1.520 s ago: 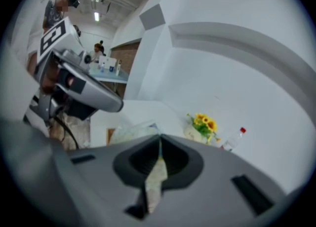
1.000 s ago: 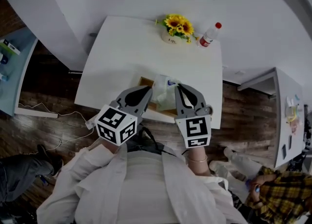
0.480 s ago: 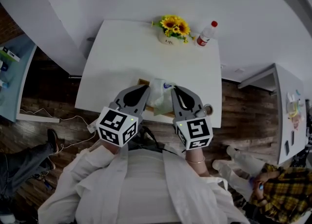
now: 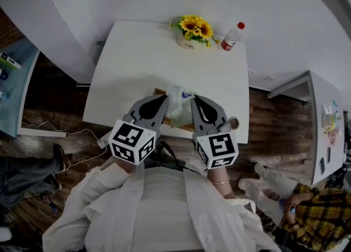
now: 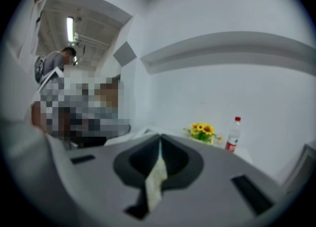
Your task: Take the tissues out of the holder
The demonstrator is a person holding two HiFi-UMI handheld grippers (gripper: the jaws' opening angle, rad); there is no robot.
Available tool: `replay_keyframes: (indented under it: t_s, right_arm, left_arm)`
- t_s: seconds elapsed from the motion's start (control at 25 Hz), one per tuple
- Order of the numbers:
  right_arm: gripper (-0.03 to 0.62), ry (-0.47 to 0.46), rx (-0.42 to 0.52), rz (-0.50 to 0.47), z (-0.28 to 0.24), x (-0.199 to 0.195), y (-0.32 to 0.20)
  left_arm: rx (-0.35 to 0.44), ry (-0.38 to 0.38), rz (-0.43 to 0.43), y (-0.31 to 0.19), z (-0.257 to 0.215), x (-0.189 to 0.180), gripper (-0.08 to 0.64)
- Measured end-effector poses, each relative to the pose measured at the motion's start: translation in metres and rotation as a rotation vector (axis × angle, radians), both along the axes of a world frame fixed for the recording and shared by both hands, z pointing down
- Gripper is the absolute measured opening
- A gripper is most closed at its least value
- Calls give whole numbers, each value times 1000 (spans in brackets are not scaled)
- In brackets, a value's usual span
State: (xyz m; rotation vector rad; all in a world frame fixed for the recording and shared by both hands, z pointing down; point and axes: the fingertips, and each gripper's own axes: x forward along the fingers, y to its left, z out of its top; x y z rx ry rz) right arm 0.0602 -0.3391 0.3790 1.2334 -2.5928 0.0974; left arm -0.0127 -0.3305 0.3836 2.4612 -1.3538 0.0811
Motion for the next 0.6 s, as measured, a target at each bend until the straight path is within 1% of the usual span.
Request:
replay_keyframes:
  t_s: [0.4, 0.6]
  right_arm:
    - [11, -15, -9, -2, 5, 4, -3]
    - [11, -7, -3, -5, 3, 6, -3]
  left_arm:
    - [-11, 4, 11, -1, 4, 6, 17]
    - [-17, -5, 8, -1, 6, 7, 17]
